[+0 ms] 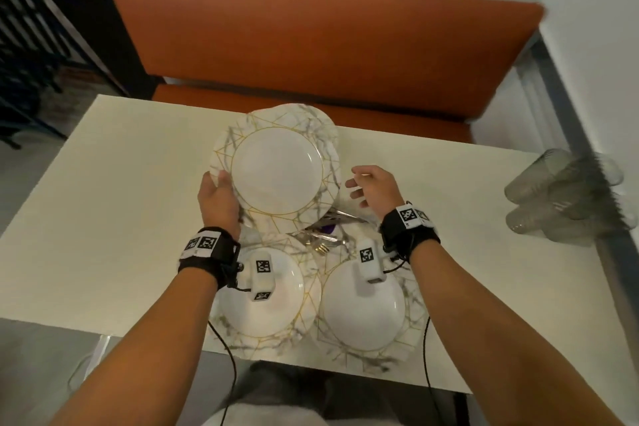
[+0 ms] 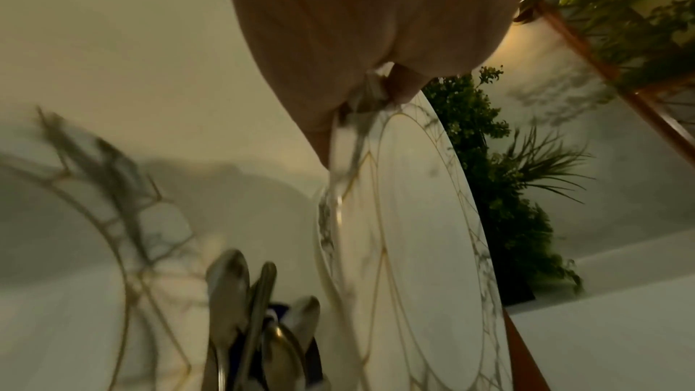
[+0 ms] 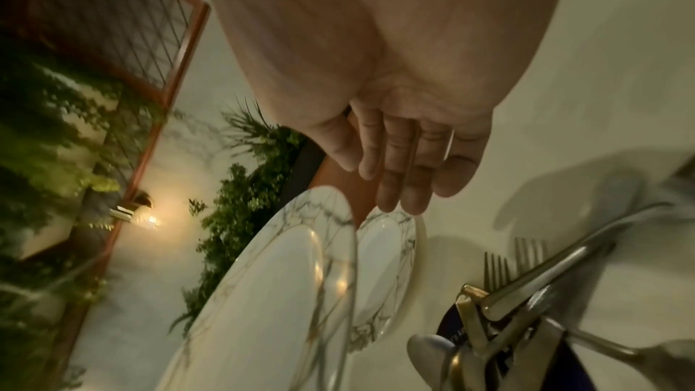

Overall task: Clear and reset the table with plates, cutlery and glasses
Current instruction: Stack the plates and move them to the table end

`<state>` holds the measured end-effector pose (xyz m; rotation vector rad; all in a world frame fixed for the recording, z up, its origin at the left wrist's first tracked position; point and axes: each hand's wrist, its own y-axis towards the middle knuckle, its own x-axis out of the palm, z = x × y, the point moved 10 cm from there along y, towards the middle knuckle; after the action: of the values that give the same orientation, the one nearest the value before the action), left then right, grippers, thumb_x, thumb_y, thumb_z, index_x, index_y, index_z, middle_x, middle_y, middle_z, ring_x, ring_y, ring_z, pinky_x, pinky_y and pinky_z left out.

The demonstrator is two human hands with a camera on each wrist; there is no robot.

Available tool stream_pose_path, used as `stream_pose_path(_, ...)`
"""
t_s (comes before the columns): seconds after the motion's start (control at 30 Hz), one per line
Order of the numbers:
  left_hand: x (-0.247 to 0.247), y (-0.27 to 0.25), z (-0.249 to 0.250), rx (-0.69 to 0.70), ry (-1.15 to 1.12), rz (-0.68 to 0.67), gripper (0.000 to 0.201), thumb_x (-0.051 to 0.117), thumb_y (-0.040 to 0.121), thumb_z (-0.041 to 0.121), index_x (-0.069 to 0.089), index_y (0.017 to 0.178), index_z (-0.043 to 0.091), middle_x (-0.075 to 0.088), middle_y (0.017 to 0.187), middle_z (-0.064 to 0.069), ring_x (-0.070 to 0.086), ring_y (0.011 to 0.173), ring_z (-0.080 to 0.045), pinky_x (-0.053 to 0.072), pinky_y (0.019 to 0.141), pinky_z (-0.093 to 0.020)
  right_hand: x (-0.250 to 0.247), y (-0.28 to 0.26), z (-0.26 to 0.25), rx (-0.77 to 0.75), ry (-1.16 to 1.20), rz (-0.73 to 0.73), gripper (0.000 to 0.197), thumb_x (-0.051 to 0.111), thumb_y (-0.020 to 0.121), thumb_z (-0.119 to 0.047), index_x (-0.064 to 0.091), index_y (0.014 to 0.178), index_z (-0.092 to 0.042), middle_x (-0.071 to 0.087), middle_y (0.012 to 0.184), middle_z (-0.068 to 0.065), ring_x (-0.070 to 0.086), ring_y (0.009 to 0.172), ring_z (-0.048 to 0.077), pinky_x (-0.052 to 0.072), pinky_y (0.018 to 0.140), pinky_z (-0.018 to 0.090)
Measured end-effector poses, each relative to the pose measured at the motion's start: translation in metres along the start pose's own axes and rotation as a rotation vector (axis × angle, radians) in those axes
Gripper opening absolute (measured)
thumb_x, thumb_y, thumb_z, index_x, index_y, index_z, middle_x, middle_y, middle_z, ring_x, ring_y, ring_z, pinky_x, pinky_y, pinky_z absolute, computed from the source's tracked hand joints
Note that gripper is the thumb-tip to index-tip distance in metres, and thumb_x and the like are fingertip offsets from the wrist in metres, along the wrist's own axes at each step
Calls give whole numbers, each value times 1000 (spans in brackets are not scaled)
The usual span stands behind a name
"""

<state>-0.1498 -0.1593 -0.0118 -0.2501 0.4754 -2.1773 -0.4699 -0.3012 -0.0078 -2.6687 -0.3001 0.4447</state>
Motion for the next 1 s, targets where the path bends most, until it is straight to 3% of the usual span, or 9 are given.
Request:
stream_pose_path(0.07,-17,20,7,2,4,36,66,50,105,35,25,162,16,40,162,-3,43,145,-24,36,121,-45,18,16,-4,27,-47,-10,27,49,95,-16,64,118,-21,75,98,1,67,77,18,52,64,33)
stream_pose_path(0.2,-41,71,31,68,58,50,55,49,102,37,45,151,13,55,151,-6,53,137,-24,43,116,-45,48,60,-4,99,-185,24,28,56,88,-20,62,116,-26,72,111,4,70,88,21,59,79,38)
stream_pose_path(0.33,-57,116,51,56,107,64,59,45,107,34,29,161,14,37,164,-7,37,150,-26,32,123,-43,69,100,6,251,-282,85,54,61,89,-28,47,140,-18,57,134,12,62,112,34,55,95,48)
stream_pose_path(0.43,-66,148,63,62,110,70,59,43,110,27,22,164,14,33,166,-5,34,151,-24,30,122,-35,79,123,11,338,-259,135,67,60,86,-30,39,146,-10,55,136,15,61,112,38,53,89,42)
stream_pose_path(0.57,-78,182,67,29,144,69,55,43,109,26,30,161,14,46,157,-4,45,142,-25,38,115,-33,85,146,25,386,-219,213,58,58,73,-34,59,125,-9,68,117,16,66,98,38,52,76,39)
stream_pose_path(0.7,-85,198,70,9,143,78,54,45,105,29,38,156,11,51,154,-7,50,139,-28,41,116,-41,85,149,18,382,-234,271,32,58,87,-21,69,113,-5,70,112,16,66,100,38,55,87,40)
stream_pose_path(0.83,-79,200,80,37,181,72,47,40,108,22,42,153,8,53,149,-3,50,135,-22,40,112,-32,70,154,8,364,-239,328,32,51,96,-15,66,120,0,66,125,19,62,110,40,51,89,36)
stream_pose_path(0.93,-70,198,87,59,186,57,49,39,109,23,40,155,9,49,155,-6,46,141,-24,36,118,-36,46,148,-5,313,-150,462,34,47,95,-13,65,122,-2,65,125,20,62,107,39,51,88,41)
stream_pose_path(1.0,-65,196,89,69,197,53,45,39,108,22,46,150,9,55,148,-6,52,134,-24,41,115,-37,27,137,-15,263,-107,578,36,47,96,-11,62,128,-5,63,131,18,59,117,38,47,91,38)
